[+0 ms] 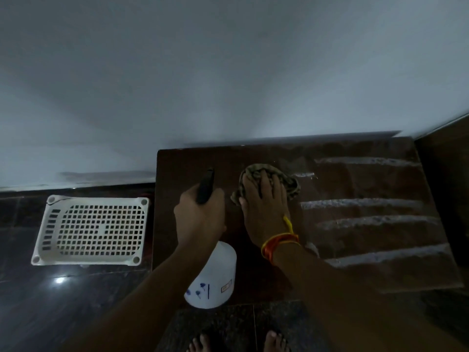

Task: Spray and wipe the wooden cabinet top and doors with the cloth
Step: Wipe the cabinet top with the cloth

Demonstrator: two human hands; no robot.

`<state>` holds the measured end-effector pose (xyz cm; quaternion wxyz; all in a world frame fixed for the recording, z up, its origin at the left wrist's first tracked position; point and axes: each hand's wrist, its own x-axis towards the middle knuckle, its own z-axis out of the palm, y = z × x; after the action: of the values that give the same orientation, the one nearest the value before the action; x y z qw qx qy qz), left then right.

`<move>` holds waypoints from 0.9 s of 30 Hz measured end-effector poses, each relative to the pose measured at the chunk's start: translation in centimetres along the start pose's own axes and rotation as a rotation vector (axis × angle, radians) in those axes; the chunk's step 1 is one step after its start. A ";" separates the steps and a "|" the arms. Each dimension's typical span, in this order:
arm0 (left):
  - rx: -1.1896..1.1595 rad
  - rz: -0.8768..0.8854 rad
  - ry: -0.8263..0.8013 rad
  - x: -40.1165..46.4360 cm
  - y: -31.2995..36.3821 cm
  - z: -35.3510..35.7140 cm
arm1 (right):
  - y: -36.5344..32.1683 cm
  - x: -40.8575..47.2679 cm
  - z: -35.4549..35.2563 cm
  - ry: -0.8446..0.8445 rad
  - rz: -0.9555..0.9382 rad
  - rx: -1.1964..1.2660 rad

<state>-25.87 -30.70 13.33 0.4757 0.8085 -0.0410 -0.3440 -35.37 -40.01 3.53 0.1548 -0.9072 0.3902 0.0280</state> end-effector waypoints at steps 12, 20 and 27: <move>-0.007 -0.022 -0.023 0.6 -0.2 -0.3 | -1.3 4.3 -0.4 0.040 -0.034 -0.005; 0.030 0.002 0.010 0.7 -0.5 0.1 | -1.6 8.0 -0.9 0.029 -0.061 0.016; 0.013 -0.002 0.017 -0.4 -0.6 0.1 | 0.9 7.8 -1.6 -0.001 -0.120 -0.049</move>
<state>-26.41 -30.27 13.04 0.4704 0.8145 -0.0385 -0.3374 -30.72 -46.49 3.46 0.1341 -0.9324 0.3343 0.0287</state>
